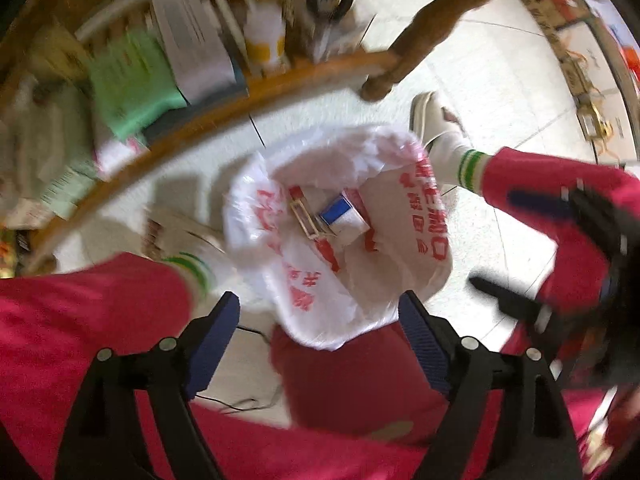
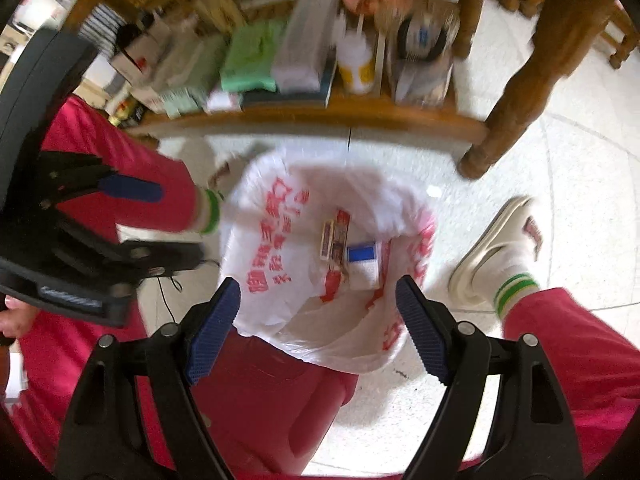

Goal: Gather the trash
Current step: 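Move both tools back up over the table items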

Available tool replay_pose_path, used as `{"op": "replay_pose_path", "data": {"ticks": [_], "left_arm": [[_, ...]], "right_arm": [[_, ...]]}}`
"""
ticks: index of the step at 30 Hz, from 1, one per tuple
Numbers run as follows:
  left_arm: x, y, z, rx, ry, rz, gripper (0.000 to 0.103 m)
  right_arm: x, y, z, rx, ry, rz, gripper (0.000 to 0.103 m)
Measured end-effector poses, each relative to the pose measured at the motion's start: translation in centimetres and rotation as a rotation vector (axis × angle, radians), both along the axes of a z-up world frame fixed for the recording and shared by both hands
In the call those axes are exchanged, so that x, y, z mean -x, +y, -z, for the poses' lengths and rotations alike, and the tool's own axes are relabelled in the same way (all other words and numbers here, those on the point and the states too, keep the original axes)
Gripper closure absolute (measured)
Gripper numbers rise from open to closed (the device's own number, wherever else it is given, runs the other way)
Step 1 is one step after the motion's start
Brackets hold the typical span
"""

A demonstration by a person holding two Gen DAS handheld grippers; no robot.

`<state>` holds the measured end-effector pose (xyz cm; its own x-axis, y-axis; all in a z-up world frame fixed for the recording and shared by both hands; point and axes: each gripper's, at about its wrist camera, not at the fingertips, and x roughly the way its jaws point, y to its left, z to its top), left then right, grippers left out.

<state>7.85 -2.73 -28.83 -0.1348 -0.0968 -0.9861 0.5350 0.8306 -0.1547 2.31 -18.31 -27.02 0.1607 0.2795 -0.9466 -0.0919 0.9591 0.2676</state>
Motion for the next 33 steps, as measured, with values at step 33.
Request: {"op": "replay_pose_path", "data": {"ticks": [33], "left_arm": [[-7.8, -0.7, -31.5, 0.125, -0.438, 0.656, 0.008]], "right_arm": [[-15.2, 0.0, -37.3, -0.04, -0.573, -0.412, 0.01]]}}
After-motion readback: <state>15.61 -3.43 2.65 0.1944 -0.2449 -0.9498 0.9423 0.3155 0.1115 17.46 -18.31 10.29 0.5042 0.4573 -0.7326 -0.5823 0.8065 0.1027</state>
